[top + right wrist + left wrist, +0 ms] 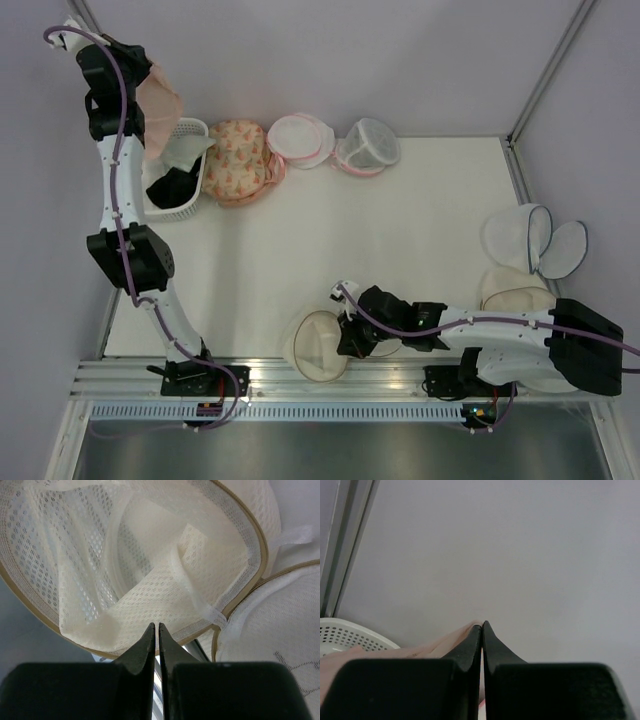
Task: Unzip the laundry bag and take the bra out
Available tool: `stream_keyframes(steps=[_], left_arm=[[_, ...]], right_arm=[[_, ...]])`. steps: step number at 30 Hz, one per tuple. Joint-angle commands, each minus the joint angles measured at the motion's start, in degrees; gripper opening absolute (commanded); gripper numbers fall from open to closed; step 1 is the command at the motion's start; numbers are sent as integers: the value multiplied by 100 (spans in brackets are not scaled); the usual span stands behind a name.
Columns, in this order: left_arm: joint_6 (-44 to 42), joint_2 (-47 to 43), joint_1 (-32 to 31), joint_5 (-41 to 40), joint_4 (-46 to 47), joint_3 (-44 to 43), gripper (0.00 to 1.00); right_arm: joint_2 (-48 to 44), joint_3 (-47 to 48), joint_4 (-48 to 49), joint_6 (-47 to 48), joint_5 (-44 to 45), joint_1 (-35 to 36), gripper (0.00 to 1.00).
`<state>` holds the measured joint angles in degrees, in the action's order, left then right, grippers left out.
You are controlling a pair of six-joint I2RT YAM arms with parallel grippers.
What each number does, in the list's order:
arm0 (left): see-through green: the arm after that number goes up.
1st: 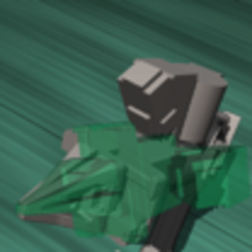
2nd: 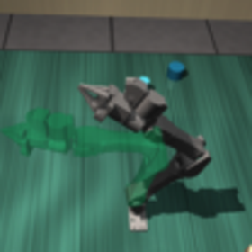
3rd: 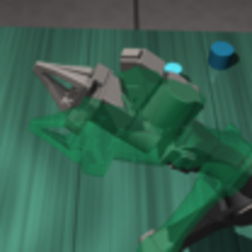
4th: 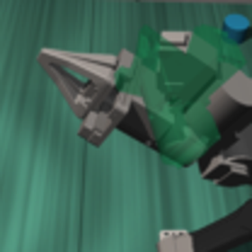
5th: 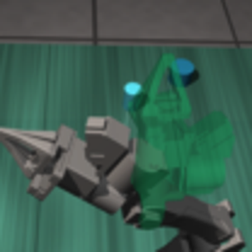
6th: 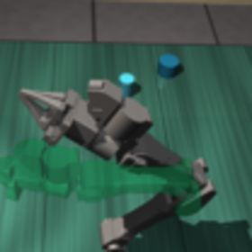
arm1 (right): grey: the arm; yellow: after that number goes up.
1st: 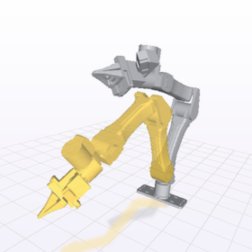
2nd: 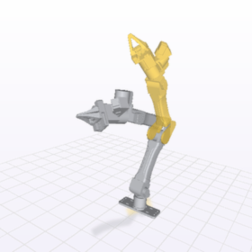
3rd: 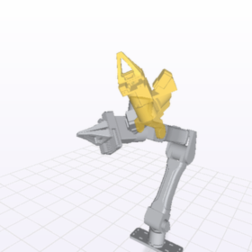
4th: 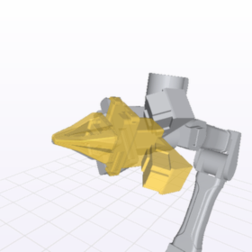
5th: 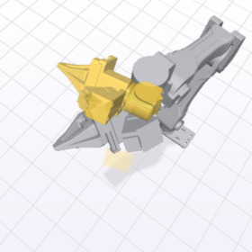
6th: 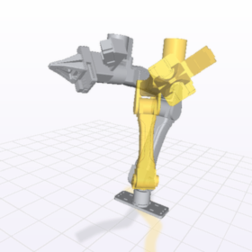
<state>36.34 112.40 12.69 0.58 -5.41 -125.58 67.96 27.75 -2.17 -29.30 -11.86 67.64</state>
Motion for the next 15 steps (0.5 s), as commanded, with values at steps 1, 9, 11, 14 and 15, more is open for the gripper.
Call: stream_keyframes(steps=[1, 9, 11, 14, 15], left_arm=[[-250, 448, 32, 30, 22, -3, 2], [-496, 748, 41, -1005, -215, 797, 2], [-514, 757, 41, -1235, -232, 1096, 2], [-470, 748, 32, -1394, -303, 1413, 2], [-444, 748, 41, -1394, -399, 1483, 2]], right_arm=[[112, 301, 147, 214, -282, -101, 9], [147, 258, 174, 153, -344, -224, 9], [60, 214, 174, 100, -335, -233, 9], [-99, 126, 174, 30, -282, -233, 9], [-125, 100, 174, 21, -265, -242, 9]])
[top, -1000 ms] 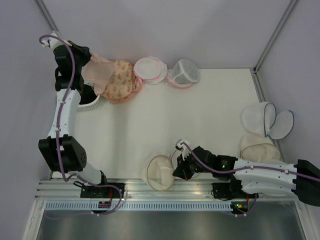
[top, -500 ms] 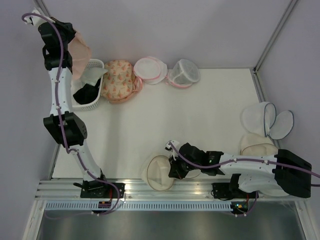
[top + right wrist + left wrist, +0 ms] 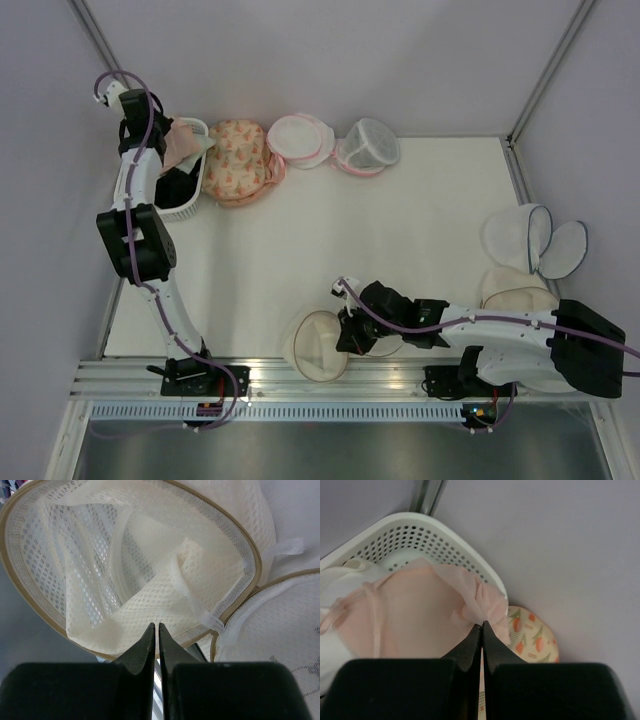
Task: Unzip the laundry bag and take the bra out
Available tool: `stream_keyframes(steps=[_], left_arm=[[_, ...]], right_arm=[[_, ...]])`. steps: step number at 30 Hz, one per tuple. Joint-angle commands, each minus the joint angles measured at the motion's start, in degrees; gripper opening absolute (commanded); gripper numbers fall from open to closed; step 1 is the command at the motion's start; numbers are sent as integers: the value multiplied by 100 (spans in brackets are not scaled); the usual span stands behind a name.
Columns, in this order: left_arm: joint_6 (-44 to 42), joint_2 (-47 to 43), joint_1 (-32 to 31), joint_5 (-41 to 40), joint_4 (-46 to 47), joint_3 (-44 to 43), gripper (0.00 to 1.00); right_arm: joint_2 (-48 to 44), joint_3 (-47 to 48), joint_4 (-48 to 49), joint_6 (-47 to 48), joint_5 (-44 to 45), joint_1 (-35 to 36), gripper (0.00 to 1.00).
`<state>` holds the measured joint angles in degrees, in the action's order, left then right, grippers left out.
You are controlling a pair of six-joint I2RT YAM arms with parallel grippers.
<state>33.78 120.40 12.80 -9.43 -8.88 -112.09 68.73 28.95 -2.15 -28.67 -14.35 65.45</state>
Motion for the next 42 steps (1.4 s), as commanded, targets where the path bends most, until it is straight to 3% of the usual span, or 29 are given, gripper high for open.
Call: stream_keyframes(steps=[1, 2, 3, 5, 6, 9, 14, 19, 22, 23, 28, 32, 35, 42], left_arm=[[-170, -52, 21, -367, -87, 231, 2], [-153, -69, 30, -366, -122, 293, 2], [-144, -121, 30, -393, -166, 354, 9], [-117, -236, 21, -410, -228, 600, 36], [-82, -419, 30, -480, -236, 818, 67], [-21, -788, 12, -551, -184, 1284, 99], [23, -1974, -119, -262, 9, 2085, 100], [-240, -3336, -690, 222, 141, 3245, 100], [-328, -4538, -1478, 600, 141, 4070, 100], [-302, -4786, -1638, 809, 141, 4577, 100], [-56, -6254, -2884, 1224, 124, 5899, 100], [-91, -7090, -3809, 1680, -218, 6488, 100], [-91, -7434, -4390, 1866, -640, 6630, 100], [155, -8111, -4997, 1708, -922, 7060, 100]], right_arm=[[-237, -12, 171, -51, -7, -15, 9], [-272, -12, 171, -43, 2, -15, 9], [-281, 14, 154, -51, 11, -23, 9], [-333, 6, 127, -78, 11, -15, 10], [-360, -3, 136, -104, 20, -15, 10], [-544, -47, 136, -174, 151, -15, 13], [-1027, -12, 22, -245, 573, -15, 34], [-1467, 5, -293, -630, 1677, -23, 41], [-1275, 434, -1609, -1496, 3957, -23, 42], [-1213, 514, -2300, -1745, 4358, -24, 41], [-1405, 612, -3931, -3459, 5520, -24, 42], [-1836, 384, -5055, -4776, 5777, -15, 43], [-1995, 173, -5295, -5122, 5654, -15, 43], [-1645, -495, -4014, -5053, 4784, -6, 42]])
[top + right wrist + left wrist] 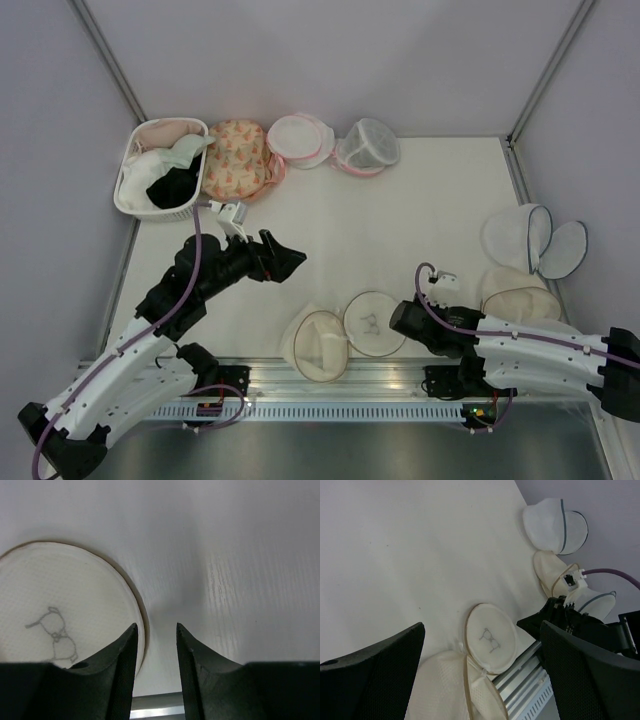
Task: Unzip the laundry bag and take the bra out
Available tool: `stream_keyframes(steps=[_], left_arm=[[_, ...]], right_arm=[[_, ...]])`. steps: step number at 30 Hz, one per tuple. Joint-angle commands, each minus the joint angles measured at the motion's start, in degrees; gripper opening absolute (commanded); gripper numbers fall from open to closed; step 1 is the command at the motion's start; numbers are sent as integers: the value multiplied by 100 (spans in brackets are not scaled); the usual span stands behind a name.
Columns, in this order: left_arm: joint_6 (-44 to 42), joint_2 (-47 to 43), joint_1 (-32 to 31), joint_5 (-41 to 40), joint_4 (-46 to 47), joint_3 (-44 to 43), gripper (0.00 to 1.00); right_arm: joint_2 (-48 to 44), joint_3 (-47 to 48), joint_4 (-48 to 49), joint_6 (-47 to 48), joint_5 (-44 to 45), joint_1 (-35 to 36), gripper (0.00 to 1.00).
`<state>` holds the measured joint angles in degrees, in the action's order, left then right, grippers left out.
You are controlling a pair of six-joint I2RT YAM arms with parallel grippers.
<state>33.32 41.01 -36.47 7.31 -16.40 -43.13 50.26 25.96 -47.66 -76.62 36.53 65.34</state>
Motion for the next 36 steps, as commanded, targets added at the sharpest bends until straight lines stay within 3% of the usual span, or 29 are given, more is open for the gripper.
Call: stream_keyframes(steps=[1, 5, 14, 25, 36], left_arm=[[236, -303, -80, 34, -179, 235, 100], [263, -445, -97, 34, -249, 297, 100], [324, -489, -124, 165, -258, 393, 100], [482, -753, -132, 236, -310, 455, 100], [500, -858, -132, 78, -407, 402, 100]], right_arm=[[264, -301, 695, -257, -418, 5, 42], [528, -354, 1354, -143, -489, 5, 41], [1153, -135, 1672, 15, -481, -4, 42], [204, -12, 1390, 331, -102, -4, 43], [1284, -55, 2330, 771, -876, 5, 41]])
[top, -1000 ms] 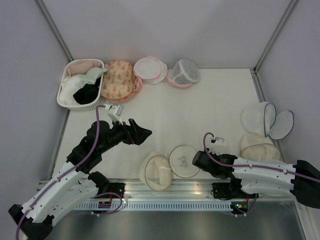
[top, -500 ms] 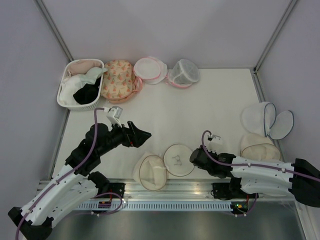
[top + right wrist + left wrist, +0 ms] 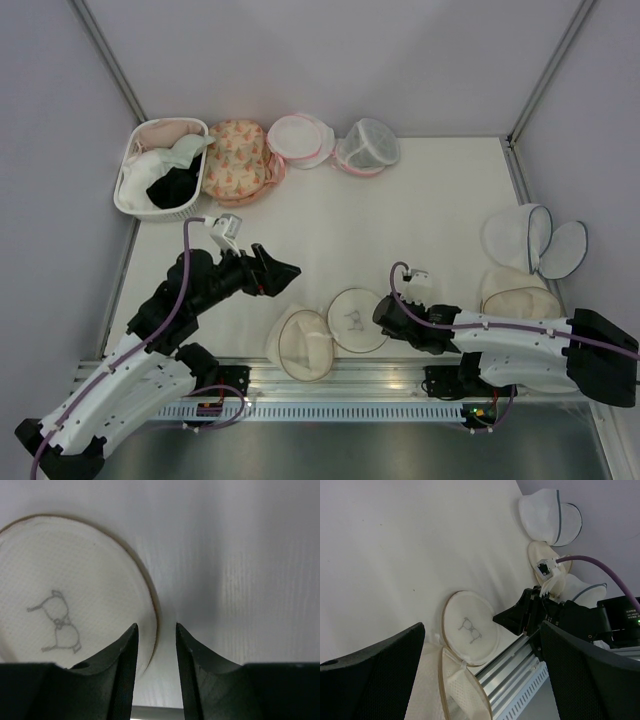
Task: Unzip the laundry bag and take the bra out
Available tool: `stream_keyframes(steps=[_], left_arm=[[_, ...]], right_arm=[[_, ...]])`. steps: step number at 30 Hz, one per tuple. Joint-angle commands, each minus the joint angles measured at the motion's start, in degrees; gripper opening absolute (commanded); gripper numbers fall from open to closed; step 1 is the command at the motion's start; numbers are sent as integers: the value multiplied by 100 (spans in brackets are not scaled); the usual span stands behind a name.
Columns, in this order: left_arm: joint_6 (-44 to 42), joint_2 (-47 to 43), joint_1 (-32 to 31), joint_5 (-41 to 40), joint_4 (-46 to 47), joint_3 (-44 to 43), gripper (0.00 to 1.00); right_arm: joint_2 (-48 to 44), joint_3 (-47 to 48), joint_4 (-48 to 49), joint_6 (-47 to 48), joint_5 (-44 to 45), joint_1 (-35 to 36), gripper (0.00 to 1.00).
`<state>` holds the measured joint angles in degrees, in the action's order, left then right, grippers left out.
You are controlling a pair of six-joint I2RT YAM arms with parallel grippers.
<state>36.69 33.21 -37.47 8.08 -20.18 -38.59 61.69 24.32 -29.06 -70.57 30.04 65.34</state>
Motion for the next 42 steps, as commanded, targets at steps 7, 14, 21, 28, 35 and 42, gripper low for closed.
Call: stream_keyframes(steps=[7, 14, 21, 28, 35, 42], left_arm=[[190, -131, -32, -8, -73, -26, 100], [172, -341, -32, -69, -187, -26, 100], [155, -447, -32, -131, -389, -175, 100], [154, -491, -32, -228, -512, -289, 100], [260, -755, -32, -754, -863, -386, 100], [453, -1009, -32, -1255, -1259, -360, 100]], right_arm=[[756, 249, 753, 394, -376, 5, 17], [1082, 679, -238, 219, 124, 31, 0], [239, 1689, -2374, -88, 1870, 31, 0], [404, 3217, -4510, -423, 3330, 5, 0], [1440, 4502, -5033, 777, 4378, 14, 0], [2653, 4538, -2273, 4277, 4011, 636, 0]])
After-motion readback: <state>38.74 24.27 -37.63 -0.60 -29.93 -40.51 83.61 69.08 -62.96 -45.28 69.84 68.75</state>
